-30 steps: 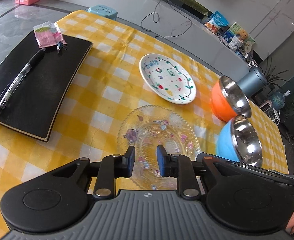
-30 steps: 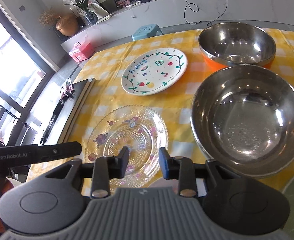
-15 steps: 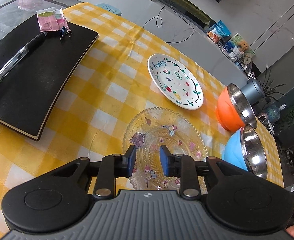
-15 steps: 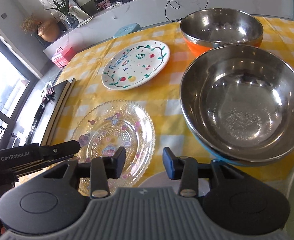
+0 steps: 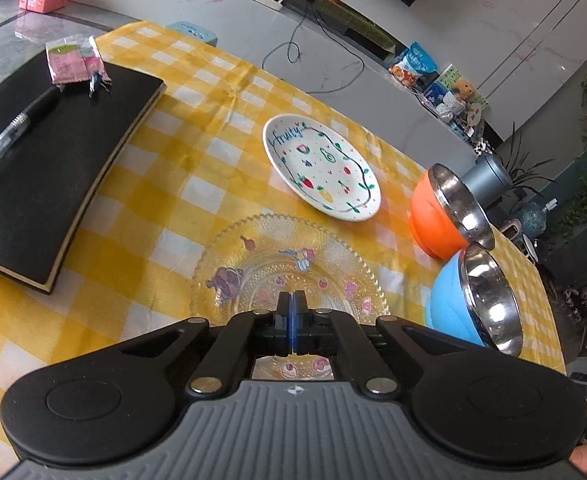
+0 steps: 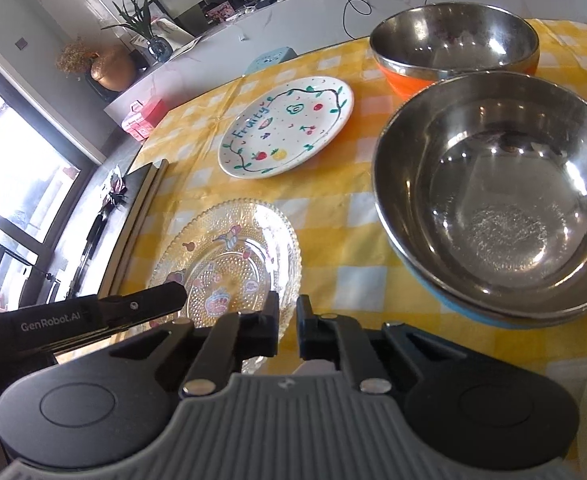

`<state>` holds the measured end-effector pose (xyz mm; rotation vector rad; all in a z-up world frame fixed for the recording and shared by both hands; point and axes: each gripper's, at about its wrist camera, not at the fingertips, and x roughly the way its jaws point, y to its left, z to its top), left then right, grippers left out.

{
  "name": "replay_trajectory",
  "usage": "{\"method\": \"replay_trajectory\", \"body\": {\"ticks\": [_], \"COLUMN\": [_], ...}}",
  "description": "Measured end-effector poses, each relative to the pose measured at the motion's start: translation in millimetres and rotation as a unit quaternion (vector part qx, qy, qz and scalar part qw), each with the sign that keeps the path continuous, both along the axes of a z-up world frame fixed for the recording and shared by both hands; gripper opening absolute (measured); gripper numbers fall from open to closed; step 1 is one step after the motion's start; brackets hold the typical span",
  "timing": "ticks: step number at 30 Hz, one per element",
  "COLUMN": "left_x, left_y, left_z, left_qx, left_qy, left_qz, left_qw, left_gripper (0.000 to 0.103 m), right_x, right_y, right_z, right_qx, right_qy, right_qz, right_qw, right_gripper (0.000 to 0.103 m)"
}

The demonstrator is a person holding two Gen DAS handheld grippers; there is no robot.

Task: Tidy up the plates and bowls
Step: 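Close the left gripper on the glass plate rim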

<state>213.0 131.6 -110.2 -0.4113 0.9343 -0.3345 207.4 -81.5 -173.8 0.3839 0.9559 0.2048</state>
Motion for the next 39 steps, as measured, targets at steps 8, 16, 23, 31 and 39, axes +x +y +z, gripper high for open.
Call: {"method": "replay_trajectory", "body": {"ticks": [8, 16, 23, 31, 39], "left_x": [-0.3, -1.6, -1.2, -23.5, -64.4], "left_y": [27.0, 28.5, 23.0, 34.0, 50.9], "left_z": [0.4, -14.7, -16.5, -7.3, 19.3], "left_qx": [0.047, 0.030, 0.040, 0.030, 0.021], "left_qy": [0.005, 0.013, 0.010, 0.014, 0.005], "left_qz": [0.061, 0.062, 0.051, 0.053, 0.038], "left_qw": [0.9970, 0.9975, 0.9978, 0.9981, 0.9991], "left_gripper": [0.037, 0.036, 0.014, 0.012, 0.012], "right_x": [0.4, 2.0, 4.5, -1.9, -43.8], "right_y": [-1.3, 0.9, -2.4, -2.1, 8.9], "right_z": [-1.4, -4.5, -9.4, 0.2, 17.9], "right_qx": [-0.006, 0.001, 0.012, 0.022, 0.031], "right_qy": [-0.004, -0.008, -0.004, -0.002, 0.012], "right_qz": [-0.002, 0.008, 0.001, 0.014, 0.051], "right_qw": [1.000, 1.000, 1.000, 1.000, 0.998], "right_gripper": [0.005, 0.027, 0.011, 0.009, 0.009]}}
